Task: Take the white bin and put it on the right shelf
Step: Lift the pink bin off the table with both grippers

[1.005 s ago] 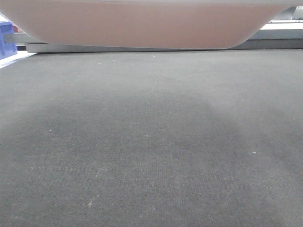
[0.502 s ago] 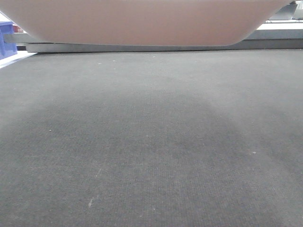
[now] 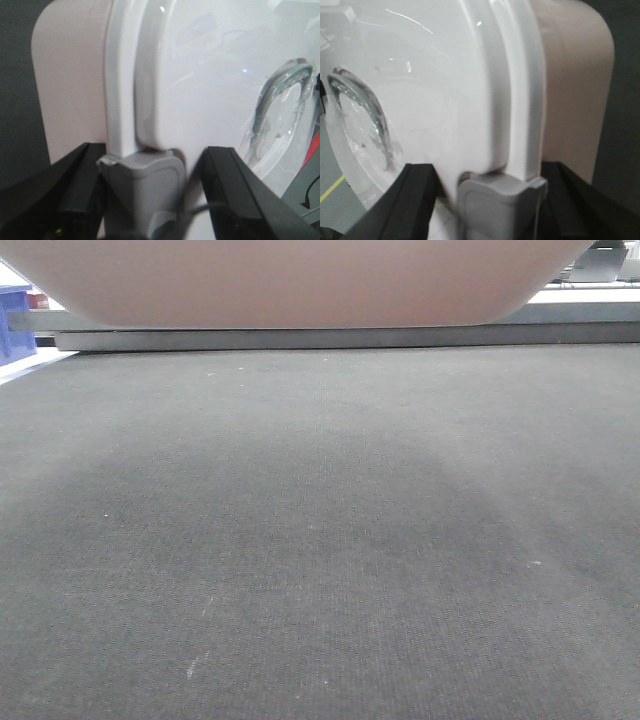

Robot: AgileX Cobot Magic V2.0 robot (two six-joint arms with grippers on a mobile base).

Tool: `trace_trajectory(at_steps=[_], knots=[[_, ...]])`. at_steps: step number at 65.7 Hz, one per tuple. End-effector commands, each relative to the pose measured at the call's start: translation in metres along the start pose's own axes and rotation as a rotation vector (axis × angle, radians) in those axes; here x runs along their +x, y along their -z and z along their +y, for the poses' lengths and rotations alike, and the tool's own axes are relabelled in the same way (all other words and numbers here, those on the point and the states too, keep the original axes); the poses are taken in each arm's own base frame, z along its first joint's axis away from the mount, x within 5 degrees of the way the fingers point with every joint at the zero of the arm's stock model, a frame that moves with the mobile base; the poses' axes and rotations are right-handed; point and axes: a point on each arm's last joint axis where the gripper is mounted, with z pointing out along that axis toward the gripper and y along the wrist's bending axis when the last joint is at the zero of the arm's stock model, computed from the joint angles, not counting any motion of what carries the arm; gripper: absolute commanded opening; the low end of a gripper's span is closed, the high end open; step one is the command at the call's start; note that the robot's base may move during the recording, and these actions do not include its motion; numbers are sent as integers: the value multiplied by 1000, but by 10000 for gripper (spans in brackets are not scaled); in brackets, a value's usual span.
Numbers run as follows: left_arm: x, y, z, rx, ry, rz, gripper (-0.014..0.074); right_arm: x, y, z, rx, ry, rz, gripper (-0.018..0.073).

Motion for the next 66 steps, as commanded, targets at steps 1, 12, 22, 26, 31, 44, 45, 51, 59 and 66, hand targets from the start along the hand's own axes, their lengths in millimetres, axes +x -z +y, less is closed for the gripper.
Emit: trace_trajectory(at_steps=[1, 12, 22, 26, 31, 44, 45, 51, 59, 66], knots=[[-13, 8, -31, 224, 13, -81, 248, -8, 13, 48, -391, -40, -27, 382], [-16, 9, -34, 255, 33, -113, 248, -8, 13, 47, -378, -37, -24, 382], [-17, 9, -35, 261, 37, -118, 248, -7, 12, 46, -367, -34, -21, 382], [-17, 9, -35, 261, 37, -118, 248, -7, 12, 46, -367, -34, -21, 382], [-17, 9, -35, 261, 37, -118, 248, -7, 12, 46, -367, -34, -21, 386], [-17, 9, -35, 261, 37, -118, 248, -7, 12, 46, -369, -34, -19, 454], [-17, 9, -35, 261, 37, -118, 248, -7, 12, 46, -369, -34, -19, 457], [-17, 9, -35, 261, 37, -118, 248, -7, 12, 46, -370, -33, -18, 457], [-17, 9, -35, 261, 37, -118, 248, -7, 12, 46, -370, -33, -18, 457], [-17, 9, -35, 261, 37, -118, 248, -7, 12, 46, -369, -34, -19, 457]])
